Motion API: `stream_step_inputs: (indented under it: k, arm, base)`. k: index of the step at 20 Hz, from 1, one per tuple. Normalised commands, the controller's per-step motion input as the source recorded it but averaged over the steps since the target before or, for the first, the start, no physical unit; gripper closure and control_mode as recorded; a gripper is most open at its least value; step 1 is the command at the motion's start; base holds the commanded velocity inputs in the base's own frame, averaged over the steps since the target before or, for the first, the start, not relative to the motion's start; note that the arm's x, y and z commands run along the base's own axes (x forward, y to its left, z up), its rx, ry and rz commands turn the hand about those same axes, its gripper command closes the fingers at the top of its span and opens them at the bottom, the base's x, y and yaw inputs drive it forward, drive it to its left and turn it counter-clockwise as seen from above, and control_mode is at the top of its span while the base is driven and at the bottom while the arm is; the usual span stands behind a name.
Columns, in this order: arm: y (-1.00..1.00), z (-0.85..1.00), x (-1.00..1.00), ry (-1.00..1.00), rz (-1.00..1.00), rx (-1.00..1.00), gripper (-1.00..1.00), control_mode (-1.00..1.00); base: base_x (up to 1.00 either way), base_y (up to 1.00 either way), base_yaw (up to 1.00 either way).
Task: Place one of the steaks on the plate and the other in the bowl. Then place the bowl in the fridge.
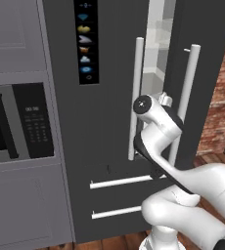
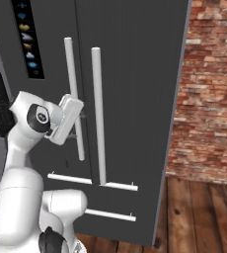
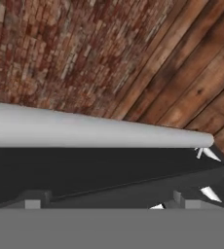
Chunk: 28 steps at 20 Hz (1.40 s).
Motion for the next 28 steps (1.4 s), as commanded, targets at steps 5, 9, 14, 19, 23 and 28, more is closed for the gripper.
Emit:
stream_step_inputs:
  k: [5,9,14,19,23,28]
  arm:
    - [-0.43,0.00,0.00,0.05,0.00,-0.03,-1.00,-1.00]
    - [-0.20,0.00,-0.48,0.00,0.04,0.00,-1.00,-1.00]
    - [0.79,0.00,-0.61,-0.01,0.16,-0.01,-1.00,-1.00]
    - [0.60,0.00,0.56,0.05,0.23,-0.07,-1.00,-1.00]
    - [0.12,0.00,0.79,0.16,0.12,-0.20,-1.00,-1.00]
    - [-0.27,0.00,0.61,0.24,-0.02,-0.18,-1.00,-1.00]
  base:
    - [0.00,0.00,0.00]
    - [0.00,0.00,0.00]
    - [0.00,0.00,0.00]
    - [0.00,0.00,0.00]
    - [0.00,0.00,0.00]
    - [0.00,0.00,0.00]
